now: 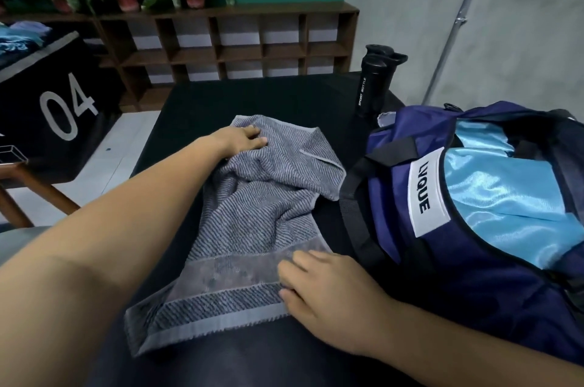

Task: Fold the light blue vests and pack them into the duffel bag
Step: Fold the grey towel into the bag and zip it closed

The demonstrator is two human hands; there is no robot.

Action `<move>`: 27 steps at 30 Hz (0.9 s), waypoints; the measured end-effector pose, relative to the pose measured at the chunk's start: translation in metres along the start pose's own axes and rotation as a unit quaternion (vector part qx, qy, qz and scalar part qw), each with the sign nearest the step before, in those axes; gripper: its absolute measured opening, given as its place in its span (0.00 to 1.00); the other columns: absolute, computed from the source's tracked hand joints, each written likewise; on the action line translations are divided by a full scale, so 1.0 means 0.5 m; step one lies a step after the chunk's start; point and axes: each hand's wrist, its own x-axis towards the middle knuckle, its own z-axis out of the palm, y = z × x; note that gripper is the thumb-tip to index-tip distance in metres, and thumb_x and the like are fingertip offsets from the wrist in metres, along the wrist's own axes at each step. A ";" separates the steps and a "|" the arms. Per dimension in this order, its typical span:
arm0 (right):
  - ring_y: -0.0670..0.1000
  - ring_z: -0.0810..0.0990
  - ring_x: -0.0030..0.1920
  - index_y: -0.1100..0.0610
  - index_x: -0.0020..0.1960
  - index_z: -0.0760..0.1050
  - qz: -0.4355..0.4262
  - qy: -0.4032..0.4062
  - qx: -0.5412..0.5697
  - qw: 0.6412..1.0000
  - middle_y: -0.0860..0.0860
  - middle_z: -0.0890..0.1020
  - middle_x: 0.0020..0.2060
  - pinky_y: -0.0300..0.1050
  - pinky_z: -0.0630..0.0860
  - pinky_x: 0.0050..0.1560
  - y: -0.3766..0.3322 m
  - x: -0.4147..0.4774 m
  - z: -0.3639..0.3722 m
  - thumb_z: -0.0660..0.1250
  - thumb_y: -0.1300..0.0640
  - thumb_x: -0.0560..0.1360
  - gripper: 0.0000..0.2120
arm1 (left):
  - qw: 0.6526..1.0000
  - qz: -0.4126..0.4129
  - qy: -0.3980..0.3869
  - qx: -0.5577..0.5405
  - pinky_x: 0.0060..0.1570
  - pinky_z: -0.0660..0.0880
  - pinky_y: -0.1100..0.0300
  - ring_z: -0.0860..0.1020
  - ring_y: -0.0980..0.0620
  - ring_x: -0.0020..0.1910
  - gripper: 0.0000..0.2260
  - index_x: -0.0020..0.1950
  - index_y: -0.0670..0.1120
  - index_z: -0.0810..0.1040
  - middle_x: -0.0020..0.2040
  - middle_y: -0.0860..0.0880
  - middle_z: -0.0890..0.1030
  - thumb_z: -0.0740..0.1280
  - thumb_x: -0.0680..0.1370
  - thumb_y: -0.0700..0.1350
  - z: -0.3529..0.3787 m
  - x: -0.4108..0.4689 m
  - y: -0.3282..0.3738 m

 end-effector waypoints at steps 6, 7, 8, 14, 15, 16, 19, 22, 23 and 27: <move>0.49 0.78 0.47 0.47 0.53 0.67 0.002 0.001 0.019 1.000 0.45 0.76 0.46 0.54 0.79 0.44 0.003 0.002 0.001 0.57 0.46 0.85 0.06 | 0.995 -0.098 0.011 0.000 0.83 0.50 0.41 0.50 0.40 0.86 0.39 0.88 0.51 0.52 0.88 0.48 0.48 0.50 0.83 0.73 -0.019 0.061 -0.047; 0.49 0.78 0.46 0.47 0.53 0.67 0.001 0.002 0.022 1.000 0.45 0.76 0.46 0.54 0.79 0.44 0.004 0.002 0.000 0.57 0.46 0.85 0.05 | 0.994 -0.112 0.022 0.001 0.83 0.49 0.41 0.49 0.40 0.86 0.39 0.88 0.50 0.52 0.88 0.48 0.47 0.50 0.84 0.72 -0.023 0.066 -0.063; 0.49 0.78 0.46 0.47 0.53 0.67 0.000 0.002 0.025 1.000 0.45 0.76 0.46 0.54 0.79 0.43 0.004 0.002 0.000 0.58 0.46 0.85 0.05 | 0.991 -0.128 0.028 -0.001 0.83 0.48 0.41 0.48 0.40 0.86 0.39 0.88 0.50 0.52 0.88 0.48 0.47 0.50 0.84 0.72 -0.025 0.069 -0.082; 0.49 0.78 0.43 0.46 0.52 0.66 -0.003 -0.003 0.013 1.000 0.45 0.76 0.44 0.53 0.79 0.39 0.003 0.004 -0.004 0.57 0.45 0.85 0.06 | 0.988 -0.126 0.069 -0.055 0.84 0.51 0.43 0.54 0.40 0.85 0.37 0.86 0.48 0.59 0.87 0.44 0.54 0.52 0.84 0.70 -0.039 0.053 -0.170; 0.49 0.79 0.43 0.46 0.53 0.66 -0.004 -0.004 0.009 1.000 0.45 0.76 0.44 0.53 0.79 0.39 0.001 0.003 -0.004 0.57 0.45 0.85 0.06 | 0.986 -0.115 0.104 -0.060 0.83 0.54 0.44 0.56 0.40 0.85 0.35 0.86 0.47 0.62 0.87 0.43 0.57 0.53 0.85 0.68 -0.041 0.038 -0.166; 0.50 0.79 0.42 0.46 0.53 0.66 -0.003 -0.007 0.005 1.000 0.45 0.77 0.44 0.54 0.79 0.39 0.000 0.002 -0.005 0.56 0.44 0.85 0.07 | 0.983 -0.104 0.138 -0.060 0.82 0.56 0.45 0.58 0.40 0.84 0.33 0.84 0.46 0.64 0.86 0.42 0.59 0.55 0.86 0.66 -0.040 0.021 -0.158; 0.51 0.78 0.39 0.47 0.52 0.65 -0.005 -0.021 0.004 1.000 0.46 0.76 0.43 0.52 0.77 0.38 -0.003 -0.004 -0.011 0.56 0.43 0.84 0.08 | 0.979 -0.047 0.190 -0.056 0.77 0.65 0.47 0.69 0.38 0.78 0.29 0.81 0.46 0.71 0.81 0.41 0.68 0.61 0.85 0.63 -0.030 -0.028 -0.129; 0.49 0.72 0.36 0.46 0.48 0.62 0.001 -0.041 0.020 0.999 0.44 0.72 0.39 0.48 0.69 0.37 -0.008 -0.014 -0.033 0.56 0.41 0.83 0.11 | 0.979 -0.012 0.191 -0.063 0.75 0.68 0.48 0.73 0.39 0.74 0.27 0.79 0.48 0.73 0.77 0.41 0.72 0.67 0.83 0.60 -0.007 -0.083 -0.122; 0.49 0.70 0.36 0.46 0.47 0.61 0.006 -0.053 0.026 0.998 0.43 0.70 0.39 0.48 0.66 0.38 -0.007 -0.019 -0.041 0.56 0.40 0.83 0.12 | 0.980 -0.009 0.188 -0.067 0.75 0.69 0.48 0.74 0.39 0.73 0.26 0.78 0.49 0.73 0.75 0.41 0.72 0.68 0.83 0.59 0.001 -0.103 -0.130; 0.48 0.72 0.35 0.46 0.42 0.59 0.016 -0.038 0.011 0.999 0.43 0.71 0.35 0.46 0.64 0.39 -0.004 -0.031 -0.053 0.58 0.39 0.82 0.16 | 0.968 -0.032 0.221 -0.113 0.72 0.69 0.49 0.76 0.41 0.69 0.22 0.76 0.47 0.75 0.71 0.42 0.75 0.64 0.86 0.58 0.041 -0.182 -0.183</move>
